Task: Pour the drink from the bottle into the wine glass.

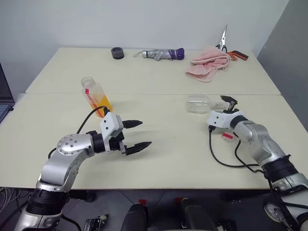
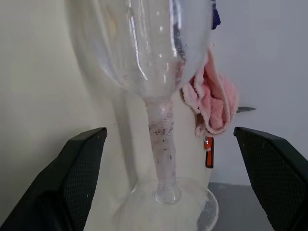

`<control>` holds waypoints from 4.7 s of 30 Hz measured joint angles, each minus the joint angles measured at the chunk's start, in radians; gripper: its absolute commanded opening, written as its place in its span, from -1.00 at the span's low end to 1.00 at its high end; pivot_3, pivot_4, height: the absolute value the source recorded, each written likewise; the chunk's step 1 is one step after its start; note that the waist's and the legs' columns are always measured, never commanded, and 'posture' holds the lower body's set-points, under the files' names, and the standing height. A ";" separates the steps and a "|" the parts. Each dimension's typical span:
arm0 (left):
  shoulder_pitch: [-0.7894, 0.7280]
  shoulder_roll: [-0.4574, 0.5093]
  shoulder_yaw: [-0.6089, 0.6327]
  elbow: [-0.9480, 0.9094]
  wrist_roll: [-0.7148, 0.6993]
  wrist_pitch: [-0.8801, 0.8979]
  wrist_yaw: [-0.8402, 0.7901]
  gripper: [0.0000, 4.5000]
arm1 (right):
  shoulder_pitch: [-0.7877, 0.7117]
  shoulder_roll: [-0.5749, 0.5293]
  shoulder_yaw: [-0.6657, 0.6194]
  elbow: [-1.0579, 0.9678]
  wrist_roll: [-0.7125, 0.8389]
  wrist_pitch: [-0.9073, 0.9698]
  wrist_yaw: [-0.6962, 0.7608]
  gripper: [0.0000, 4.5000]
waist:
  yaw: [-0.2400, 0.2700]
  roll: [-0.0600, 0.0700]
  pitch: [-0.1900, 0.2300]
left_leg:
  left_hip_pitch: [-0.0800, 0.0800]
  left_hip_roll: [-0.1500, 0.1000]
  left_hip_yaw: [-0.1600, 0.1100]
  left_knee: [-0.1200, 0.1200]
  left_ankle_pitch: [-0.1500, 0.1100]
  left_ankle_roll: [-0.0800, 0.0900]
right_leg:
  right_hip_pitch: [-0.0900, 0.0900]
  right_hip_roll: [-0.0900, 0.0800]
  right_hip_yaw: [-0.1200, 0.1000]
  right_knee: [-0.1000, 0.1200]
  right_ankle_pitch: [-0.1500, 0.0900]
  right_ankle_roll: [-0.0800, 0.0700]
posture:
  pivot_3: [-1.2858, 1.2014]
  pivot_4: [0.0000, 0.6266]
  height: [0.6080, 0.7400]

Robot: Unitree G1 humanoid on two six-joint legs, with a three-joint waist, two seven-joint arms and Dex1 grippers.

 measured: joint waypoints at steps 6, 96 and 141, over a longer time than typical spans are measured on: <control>-0.004 -0.020 -0.003 0.052 0.019 -0.052 -0.023 0.99 | -0.114 0.042 0.056 0.210 -0.099 -0.036 -0.132 1.00 | -0.005 0.000 0.000 | 0.000 0.000 0.000 0.000 0.000 0.000 | 0.000 0.000 0.000 0.000 0.000 0.000 | 0.03 -0.52 1.00; -0.081 0.050 0.274 -0.051 -0.091 0.177 0.129 1.00 | 0.025 0.654 -0.252 0.121 0.723 0.028 0.367 1.00 | -0.006 0.000 0.000 | 0.000 0.002 -0.003 -0.001 0.000 0.000 | 0.000 -0.002 -0.002 0.001 0.001 -0.001 | 0.03 -0.52 1.00; -0.027 -0.135 0.367 0.319 0.091 -0.086 0.486 1.00 | 0.272 0.202 -0.166 -0.760 1.041 0.523 0.675 1.00 | 0.012 -0.001 0.000 | -0.001 0.001 -0.004 0.000 0.000 0.000 | 0.000 -0.002 -0.004 -0.001 0.000 0.000 | 0.03 -0.52 1.00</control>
